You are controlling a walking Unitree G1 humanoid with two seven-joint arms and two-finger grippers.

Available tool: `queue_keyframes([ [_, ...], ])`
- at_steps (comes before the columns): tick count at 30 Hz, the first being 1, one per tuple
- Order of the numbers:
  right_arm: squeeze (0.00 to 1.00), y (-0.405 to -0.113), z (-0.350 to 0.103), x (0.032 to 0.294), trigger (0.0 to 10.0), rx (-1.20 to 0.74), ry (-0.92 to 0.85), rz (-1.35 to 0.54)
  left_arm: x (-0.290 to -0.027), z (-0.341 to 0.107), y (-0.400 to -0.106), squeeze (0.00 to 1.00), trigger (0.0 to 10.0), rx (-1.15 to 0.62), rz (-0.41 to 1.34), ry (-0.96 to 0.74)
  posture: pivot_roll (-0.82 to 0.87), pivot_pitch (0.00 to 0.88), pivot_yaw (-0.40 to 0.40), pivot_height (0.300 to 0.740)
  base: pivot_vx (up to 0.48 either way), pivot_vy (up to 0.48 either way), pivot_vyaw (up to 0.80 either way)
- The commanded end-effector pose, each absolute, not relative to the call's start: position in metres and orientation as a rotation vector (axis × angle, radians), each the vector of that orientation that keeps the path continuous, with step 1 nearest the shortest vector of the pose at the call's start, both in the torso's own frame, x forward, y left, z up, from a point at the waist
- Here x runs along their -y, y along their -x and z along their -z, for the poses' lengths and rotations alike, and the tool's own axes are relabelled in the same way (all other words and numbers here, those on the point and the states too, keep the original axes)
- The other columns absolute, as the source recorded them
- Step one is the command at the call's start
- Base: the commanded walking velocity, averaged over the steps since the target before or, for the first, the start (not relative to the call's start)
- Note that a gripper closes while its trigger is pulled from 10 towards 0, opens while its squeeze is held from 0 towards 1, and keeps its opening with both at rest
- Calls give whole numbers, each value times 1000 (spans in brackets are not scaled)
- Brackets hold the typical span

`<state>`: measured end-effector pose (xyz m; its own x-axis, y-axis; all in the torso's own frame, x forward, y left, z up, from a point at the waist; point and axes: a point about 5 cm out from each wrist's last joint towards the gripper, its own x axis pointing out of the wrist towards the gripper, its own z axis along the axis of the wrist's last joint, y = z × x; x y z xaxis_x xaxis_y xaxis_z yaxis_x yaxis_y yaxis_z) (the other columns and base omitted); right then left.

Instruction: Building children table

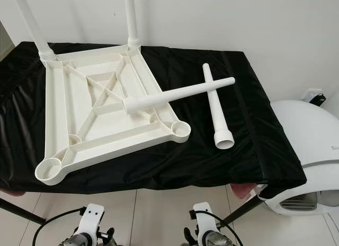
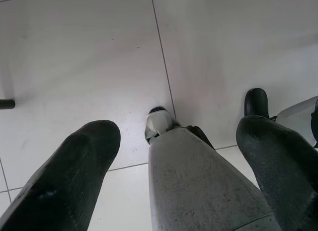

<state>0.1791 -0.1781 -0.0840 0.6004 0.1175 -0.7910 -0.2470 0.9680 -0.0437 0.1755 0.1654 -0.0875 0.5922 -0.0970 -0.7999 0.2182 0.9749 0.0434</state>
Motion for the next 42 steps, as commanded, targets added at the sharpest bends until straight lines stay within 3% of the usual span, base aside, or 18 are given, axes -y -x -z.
queue_keyframes([
  [1,0,-174,87,179,10000,-928,157,-209,-170,91,-168,0,10000,-947,160,-152,12,0,-14,740,0,0,0],
  [42,0,-184,82,174,10000,-886,148,-224,-168,89,-173,0,10000,-921,162,-139,14,0,-14,740,0,0,0],
])
